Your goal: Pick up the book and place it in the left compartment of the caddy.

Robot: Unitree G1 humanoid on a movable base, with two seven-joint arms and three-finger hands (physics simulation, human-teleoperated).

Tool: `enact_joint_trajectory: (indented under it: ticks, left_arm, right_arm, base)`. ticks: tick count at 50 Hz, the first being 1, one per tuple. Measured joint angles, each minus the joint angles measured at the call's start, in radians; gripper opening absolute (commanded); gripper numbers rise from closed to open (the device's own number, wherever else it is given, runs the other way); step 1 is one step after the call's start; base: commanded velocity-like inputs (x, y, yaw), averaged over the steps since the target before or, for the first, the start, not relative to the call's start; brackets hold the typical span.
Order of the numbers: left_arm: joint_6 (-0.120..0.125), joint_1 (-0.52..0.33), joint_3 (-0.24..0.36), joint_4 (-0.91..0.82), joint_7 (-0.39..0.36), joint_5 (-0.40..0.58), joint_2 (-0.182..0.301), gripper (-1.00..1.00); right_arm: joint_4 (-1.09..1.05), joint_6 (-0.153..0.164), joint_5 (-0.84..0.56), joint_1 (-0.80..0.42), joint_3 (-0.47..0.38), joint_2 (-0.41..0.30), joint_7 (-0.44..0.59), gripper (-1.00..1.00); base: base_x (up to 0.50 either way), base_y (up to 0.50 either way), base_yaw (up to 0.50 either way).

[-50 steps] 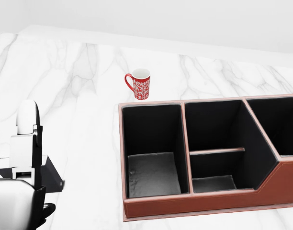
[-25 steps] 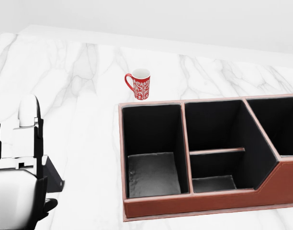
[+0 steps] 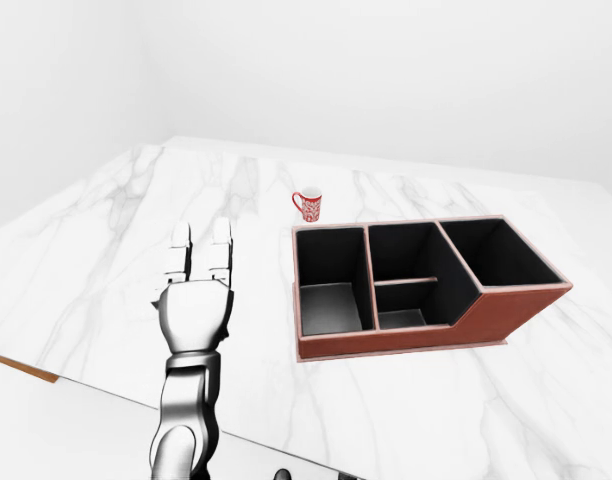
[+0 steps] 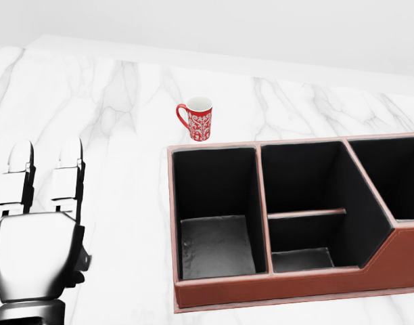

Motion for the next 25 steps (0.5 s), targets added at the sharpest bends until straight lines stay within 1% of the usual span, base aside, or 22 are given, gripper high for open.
enact_joint_trajectory:
  ticks: [13,25]
  left_arm:
    - [0.000,-0.085,0.050,0.135,-0.039,-0.043,0.030,1.00]
    - [0.000,-0.141,0.076,0.265,-0.040,-0.091,0.061,1.00]
  right_arm:
    - [0.001,0.000,-0.007,-0.001,0.007,0.005,0.009,1.00]
    - [0.002,0.000,-0.013,0.000,0.010,0.008,0.016,1.00]
  base:
    - [0.00,0.00,0.00]
    - [0.00,0.00,0.00]
